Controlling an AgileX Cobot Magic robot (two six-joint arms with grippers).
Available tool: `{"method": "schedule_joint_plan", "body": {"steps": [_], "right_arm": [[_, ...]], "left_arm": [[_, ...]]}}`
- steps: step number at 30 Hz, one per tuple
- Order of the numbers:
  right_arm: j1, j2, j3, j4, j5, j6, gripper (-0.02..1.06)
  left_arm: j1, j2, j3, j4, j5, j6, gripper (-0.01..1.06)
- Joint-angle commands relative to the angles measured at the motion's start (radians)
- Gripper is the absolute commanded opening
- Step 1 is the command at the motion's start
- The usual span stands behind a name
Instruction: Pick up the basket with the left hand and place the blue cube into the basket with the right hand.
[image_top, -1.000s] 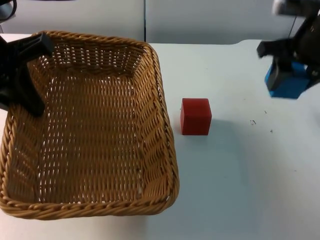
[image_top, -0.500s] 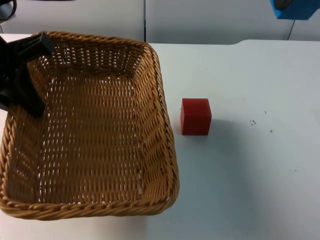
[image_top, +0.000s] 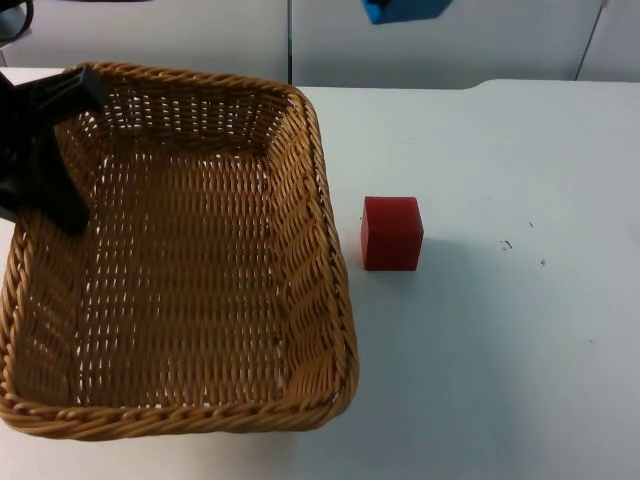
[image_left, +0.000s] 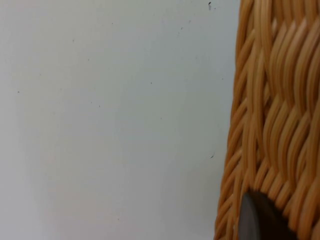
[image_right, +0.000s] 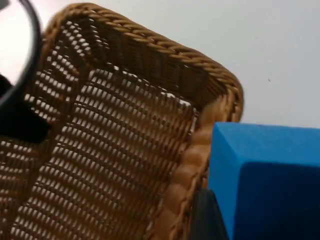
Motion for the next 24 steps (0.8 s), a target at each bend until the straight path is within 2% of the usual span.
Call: {"method": "schedule_joint_plan", "body": {"steps": [1,13,24], "right_arm": [[0.035,-0.011,-0.007,0.004,-0.044,-0.005,0.0],[0.113,0.086,-0.007,0.039,-0.1,-0.004,0.0],[0.114,0.195,-0.007,0.094,-0.137,-0.034,0.0]], "left_arm": [[-0.001,-0.004,-0.011,-0.027,0.005,-0.002,0.0],[-0.001,-0.004,-0.011,-0.027,0.002,0.0,0.0],[-0.001,-0.004,-0.011,-0.029,0.001,0.003,0.0]]}}
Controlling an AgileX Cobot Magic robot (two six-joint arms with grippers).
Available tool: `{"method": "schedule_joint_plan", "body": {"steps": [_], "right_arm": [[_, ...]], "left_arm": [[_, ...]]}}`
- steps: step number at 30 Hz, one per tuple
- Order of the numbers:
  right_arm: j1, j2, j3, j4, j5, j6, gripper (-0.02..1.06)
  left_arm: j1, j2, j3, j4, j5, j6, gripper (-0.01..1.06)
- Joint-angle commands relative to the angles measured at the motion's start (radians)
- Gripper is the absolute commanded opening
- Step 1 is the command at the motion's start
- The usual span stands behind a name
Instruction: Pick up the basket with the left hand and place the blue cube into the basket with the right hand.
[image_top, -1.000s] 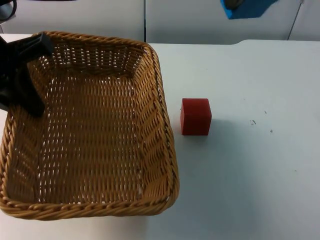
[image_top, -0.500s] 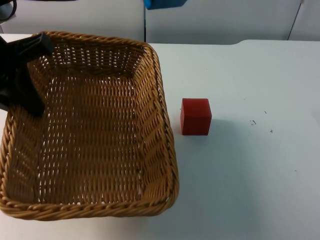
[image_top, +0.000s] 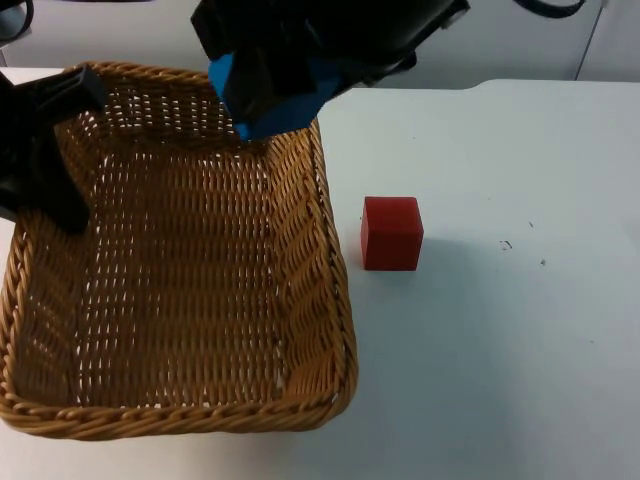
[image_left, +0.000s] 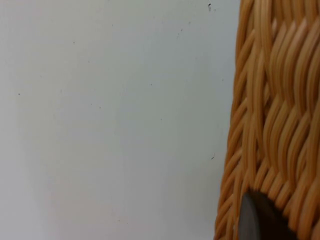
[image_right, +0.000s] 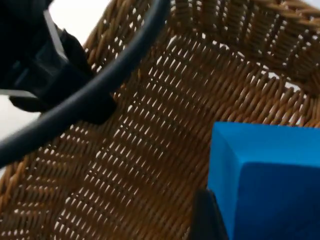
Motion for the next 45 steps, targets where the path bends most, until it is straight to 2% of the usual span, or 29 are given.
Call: {"method": "schedule_joint_plan", "body": {"steps": [1,9,18,24,32,34,35,39,40,42,45], "right_arm": [[0.004,0.015,-0.007,0.018,-0.026,-0.014,0.0],[0.004,0.109,-0.007,0.128,-0.075,-0.11,0.0],[0.004,0.209,-0.007,0.139,-0.153,-0.116,0.0],[0.004,0.26,-0.007,0.242,-0.183,-0.216,0.0],[0.004,0.27,-0.007,0.248,-0.183,-0.218,0.02],[0.004,0.27,-0.007,0.248,-0.178,-0.224,0.16],[0.004,0.27,-0.007,0.248,-0.178,-0.224,0.16],[0.004,0.27,-0.007,0.248,-0.169,-0.227,0.5],[0.004,0.27,-0.007,0.248,-0.169,-0.227,0.5],[0.004,0.27,-0.007,0.248,-0.162,-0.239,0.69],[0.004,0.264,-0.007,0.248,-0.158,-0.242,0.78]], "left_arm": [[-0.001,-0.004,-0.011,-0.029,0.001,-0.001,0.0],[-0.001,-0.004,-0.011,-0.028,-0.002,-0.001,0.0],[-0.001,-0.004,-0.011,-0.033,-0.006,-0.001,0.0],[-0.001,-0.004,-0.011,-0.045,-0.006,0.001,0.0],[-0.001,-0.003,-0.011,-0.049,-0.006,0.004,0.0],[-0.001,-0.003,-0.011,-0.049,-0.004,0.004,0.0],[-0.001,-0.003,-0.011,-0.049,-0.004,0.004,0.0],[-0.001,-0.003,-0.011,-0.049,-0.004,0.004,0.0],[-0.001,-0.003,-0.011,-0.049,-0.004,0.004,0.0],[-0.001,-0.003,-0.011,-0.049,-0.004,0.004,0.0],[-0.001,-0.003,-0.011,-0.049,-0.004,0.004,0.0]]}}
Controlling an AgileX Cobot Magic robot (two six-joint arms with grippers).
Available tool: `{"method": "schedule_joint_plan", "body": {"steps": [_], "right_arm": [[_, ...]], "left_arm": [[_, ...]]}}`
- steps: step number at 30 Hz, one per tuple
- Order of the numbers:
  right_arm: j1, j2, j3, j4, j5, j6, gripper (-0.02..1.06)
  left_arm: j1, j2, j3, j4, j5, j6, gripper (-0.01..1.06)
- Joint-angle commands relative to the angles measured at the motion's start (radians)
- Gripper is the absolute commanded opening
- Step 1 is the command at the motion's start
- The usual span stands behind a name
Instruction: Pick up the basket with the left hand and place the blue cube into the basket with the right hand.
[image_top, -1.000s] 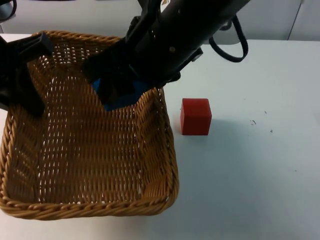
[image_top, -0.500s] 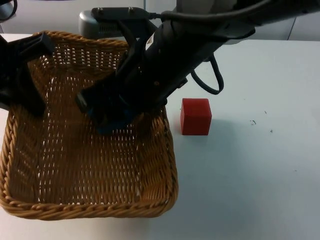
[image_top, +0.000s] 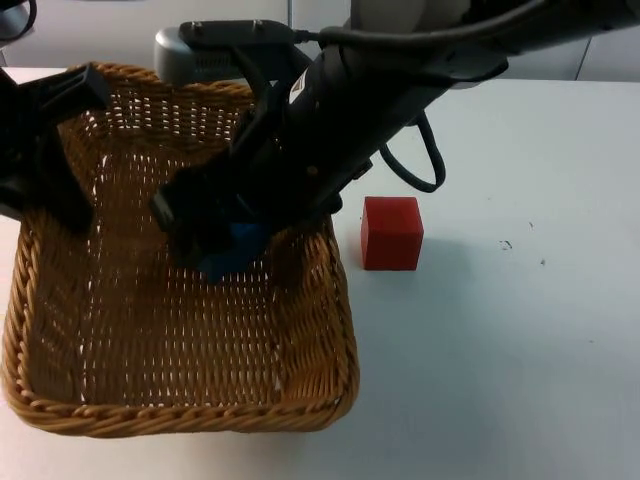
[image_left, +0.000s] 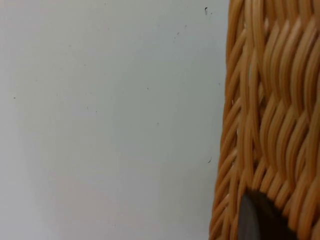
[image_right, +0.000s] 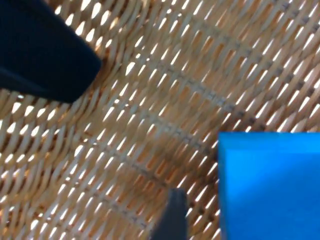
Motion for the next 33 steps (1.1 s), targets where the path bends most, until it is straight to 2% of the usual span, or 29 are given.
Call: {"method": "schedule_joint_plan", "body": {"steps": [1,9,16,19,23,27,33], "right_arm": [[0.004,-0.014,-0.007,-0.001,0.009,-0.014,0.81],[0.004,-0.12,-0.007,-0.009,0.009,-0.027,0.82],[0.004,-0.244,-0.007,-0.024,0.082,-0.027,0.79],[0.004,-0.333,-0.007,-0.057,0.134,-0.027,0.79],[0.004,-0.399,-0.007,-0.104,0.156,-0.018,0.79],[0.004,-0.454,-0.007,-0.11,0.172,-0.018,0.79],[0.004,-0.522,0.003,-0.144,0.251,-0.017,0.79]], "left_arm": [[-0.001,-0.005,-0.011,-0.035,0.006,0.002,0.0],[-0.001,-0.005,-0.011,-0.035,0.006,0.002,0.0],[-0.001,-0.005,-0.011,-0.035,0.004,0.002,0.0],[-0.001,-0.005,-0.011,-0.035,-0.021,0.002,0.0],[-0.001,0.004,-0.011,-0.035,-0.039,0.004,0.0],[-0.001,0.047,-0.011,-0.048,-0.039,0.032,0.0],[-0.001,0.137,-0.011,-0.157,-0.087,0.133,0.0]]}}
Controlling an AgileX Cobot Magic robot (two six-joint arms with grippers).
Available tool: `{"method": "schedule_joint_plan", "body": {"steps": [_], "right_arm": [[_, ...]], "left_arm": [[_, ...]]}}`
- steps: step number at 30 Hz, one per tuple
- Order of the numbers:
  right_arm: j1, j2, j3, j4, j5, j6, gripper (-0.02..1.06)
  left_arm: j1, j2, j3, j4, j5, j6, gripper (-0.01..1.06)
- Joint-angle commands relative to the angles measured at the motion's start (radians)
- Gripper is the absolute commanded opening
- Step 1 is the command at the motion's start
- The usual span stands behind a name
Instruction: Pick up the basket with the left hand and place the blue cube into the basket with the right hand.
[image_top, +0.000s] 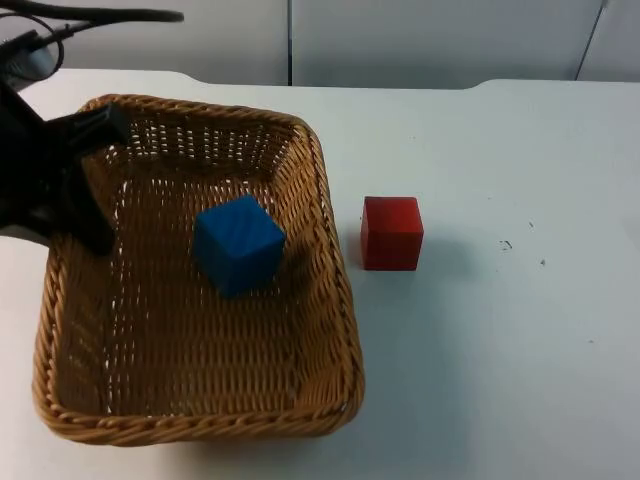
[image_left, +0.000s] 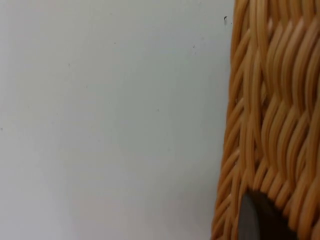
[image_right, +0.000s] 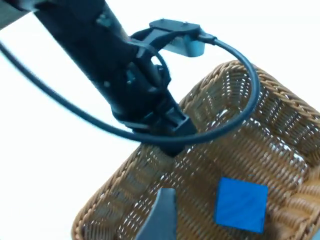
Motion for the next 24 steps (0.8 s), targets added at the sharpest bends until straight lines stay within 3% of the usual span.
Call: {"method": "schedule_joint_plan", "body": {"steps": [1,14,24], "right_arm": [[0.001,-0.023,0.003,-0.018,0.027,-0.001,0.79],[0.001,-0.219,0.308,-0.055,-0.072,0.042,0.79],[0.001,-0.378,0.368,-0.055,-0.075,0.06,0.79]], "left_arm": [[-0.001,0.015,-0.009,-0.071,-0.014,0.031,0.0],[-0.001,0.158,-0.227,-0.033,0.026,0.046,0.0],[0.011,0.269,-0.315,-0.022,0.033,0.046,0.0]]}}
